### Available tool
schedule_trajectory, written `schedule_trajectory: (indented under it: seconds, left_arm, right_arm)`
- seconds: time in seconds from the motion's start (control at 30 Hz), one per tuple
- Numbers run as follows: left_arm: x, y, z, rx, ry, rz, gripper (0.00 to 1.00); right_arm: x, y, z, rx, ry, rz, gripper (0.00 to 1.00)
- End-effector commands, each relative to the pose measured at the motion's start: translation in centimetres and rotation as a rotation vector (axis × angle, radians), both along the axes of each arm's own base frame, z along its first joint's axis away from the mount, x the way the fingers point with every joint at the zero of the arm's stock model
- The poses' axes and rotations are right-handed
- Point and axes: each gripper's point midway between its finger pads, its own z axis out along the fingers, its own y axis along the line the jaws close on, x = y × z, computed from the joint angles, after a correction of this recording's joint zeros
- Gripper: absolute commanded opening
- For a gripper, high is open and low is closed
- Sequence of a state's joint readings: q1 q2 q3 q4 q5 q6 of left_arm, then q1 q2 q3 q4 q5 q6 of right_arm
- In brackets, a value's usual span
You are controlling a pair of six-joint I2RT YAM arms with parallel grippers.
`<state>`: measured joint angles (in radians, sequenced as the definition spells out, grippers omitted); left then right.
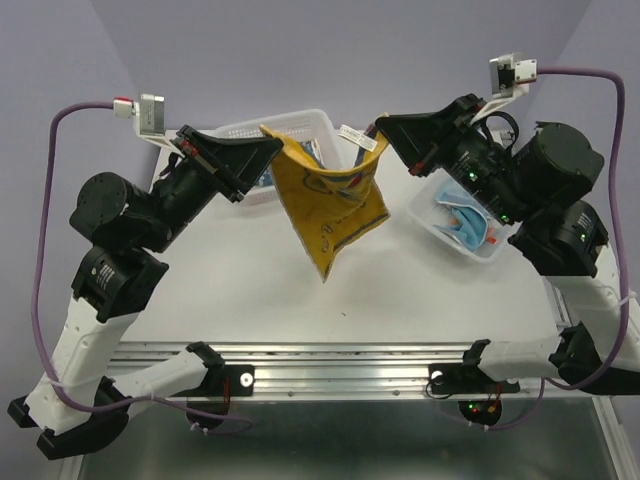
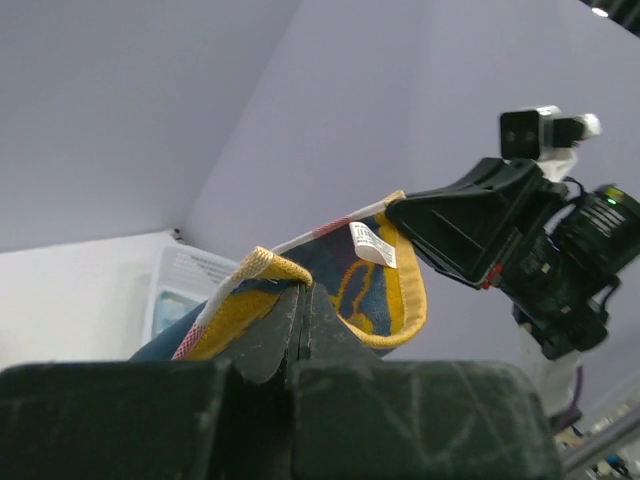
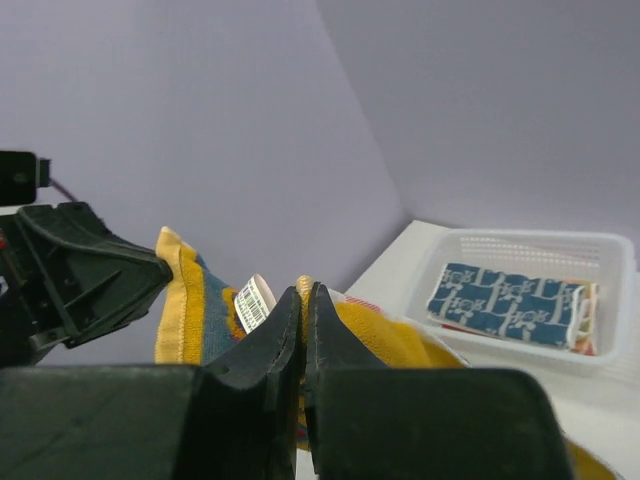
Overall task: Fold and stack the towels
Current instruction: Flatten out the crumpled towel
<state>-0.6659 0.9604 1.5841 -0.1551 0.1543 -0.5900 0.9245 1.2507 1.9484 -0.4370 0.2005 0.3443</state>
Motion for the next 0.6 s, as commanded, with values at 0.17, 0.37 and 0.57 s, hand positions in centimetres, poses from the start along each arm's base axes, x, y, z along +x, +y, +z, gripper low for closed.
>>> schedule_trajectory:
  seconds: [0.17, 0.37, 0.57]
  left_arm:
    - [-5.4, -1.4, -0.4, -0.043, -0.063, -0.265, 0.0]
    - [-6.1, -0.1, -1.6, -0.078, -0.034, -0.239, 0.0]
    - [-3.5, -0.3, -4.9, -0.057, 0.041, -0.152, 0.0]
  right_arm:
    - [-5.5, 1.9, -1.4, 0.042, 0.058, 0.307, 0.01]
    - [-6.2, 1.3, -1.9, 0.068, 0.077, 0.318, 0.01]
    - [-2.1, 0.3, -5.3, 0.047, 0.121, 0.097, 0.01]
